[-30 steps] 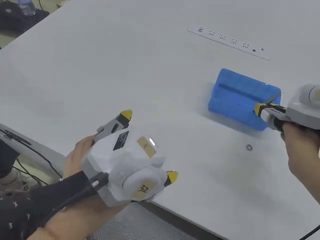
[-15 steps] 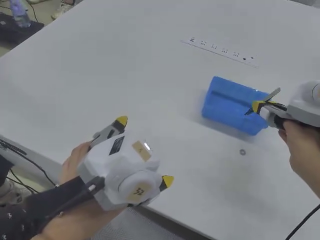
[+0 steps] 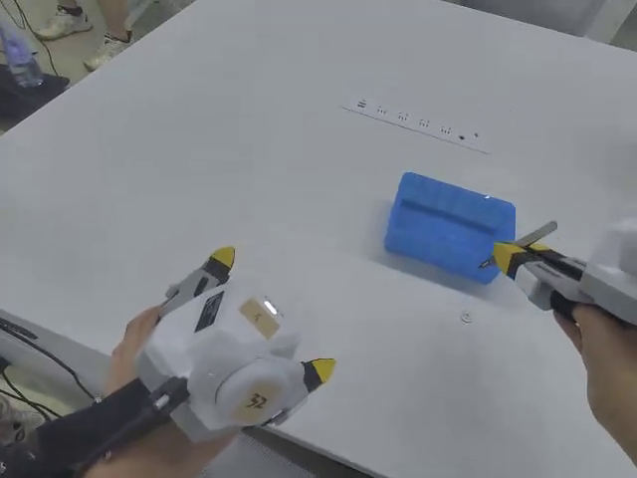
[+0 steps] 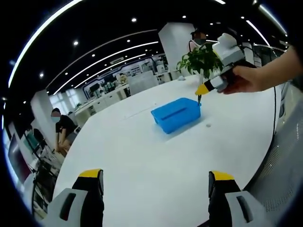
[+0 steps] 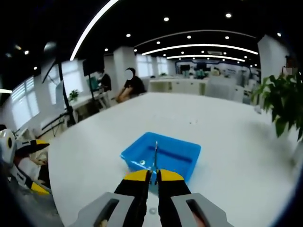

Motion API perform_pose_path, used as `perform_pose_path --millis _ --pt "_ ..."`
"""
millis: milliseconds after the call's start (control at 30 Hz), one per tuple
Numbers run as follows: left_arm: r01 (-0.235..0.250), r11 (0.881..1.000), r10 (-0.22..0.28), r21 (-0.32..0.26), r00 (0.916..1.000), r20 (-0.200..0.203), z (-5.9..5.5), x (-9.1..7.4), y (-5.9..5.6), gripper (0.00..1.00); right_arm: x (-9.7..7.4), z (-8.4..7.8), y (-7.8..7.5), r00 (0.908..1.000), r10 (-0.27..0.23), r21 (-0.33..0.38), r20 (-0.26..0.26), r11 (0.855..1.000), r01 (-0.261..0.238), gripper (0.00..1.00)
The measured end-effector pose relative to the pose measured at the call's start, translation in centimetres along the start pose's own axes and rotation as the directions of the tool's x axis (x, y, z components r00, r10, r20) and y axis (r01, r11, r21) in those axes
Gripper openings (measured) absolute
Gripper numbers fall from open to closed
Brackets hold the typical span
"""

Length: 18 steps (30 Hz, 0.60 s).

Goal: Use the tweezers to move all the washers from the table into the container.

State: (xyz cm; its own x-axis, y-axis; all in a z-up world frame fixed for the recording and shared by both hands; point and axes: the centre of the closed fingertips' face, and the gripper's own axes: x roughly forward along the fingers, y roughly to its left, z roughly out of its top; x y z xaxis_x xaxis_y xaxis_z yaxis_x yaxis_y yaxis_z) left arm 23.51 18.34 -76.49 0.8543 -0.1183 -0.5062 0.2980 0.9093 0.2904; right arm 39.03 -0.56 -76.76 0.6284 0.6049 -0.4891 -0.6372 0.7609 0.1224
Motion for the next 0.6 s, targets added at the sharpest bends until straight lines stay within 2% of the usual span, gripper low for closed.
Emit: perform_pose_path --millis 233,300,567,600 --pt "-0.054 0.997 0.058 -0.048 0.9959 0.070 1.1 -0.7 1.4 0.94 0.1 -4.0 -0.2 0.9968 -0.028 0.035 -0.075 0.999 0.031 0.03" --pt "-0.058 0.997 0.062 -0.060 0.9954 0.072 1.1 -0.7 1.6 0.94 0.3 -4.8 -0.3 0.9950 -0.034 0.035 -0.094 0.999 0.037 0.04" --pt "-0.062 0.997 0.065 -0.055 0.9955 0.068 1.1 -0.7 1.6 0.93 0.8 -5.5 -0.9 0.9923 -0.048 0.046 -0.114 0.997 0.053 0.04" --pt "-0.062 0.997 0.065 -0.056 0.9956 0.067 1.1 -0.7 1.6 0.93 0.8 -5.3 -1.0 0.9937 -0.052 0.047 -0.099 0.997 0.057 0.04"
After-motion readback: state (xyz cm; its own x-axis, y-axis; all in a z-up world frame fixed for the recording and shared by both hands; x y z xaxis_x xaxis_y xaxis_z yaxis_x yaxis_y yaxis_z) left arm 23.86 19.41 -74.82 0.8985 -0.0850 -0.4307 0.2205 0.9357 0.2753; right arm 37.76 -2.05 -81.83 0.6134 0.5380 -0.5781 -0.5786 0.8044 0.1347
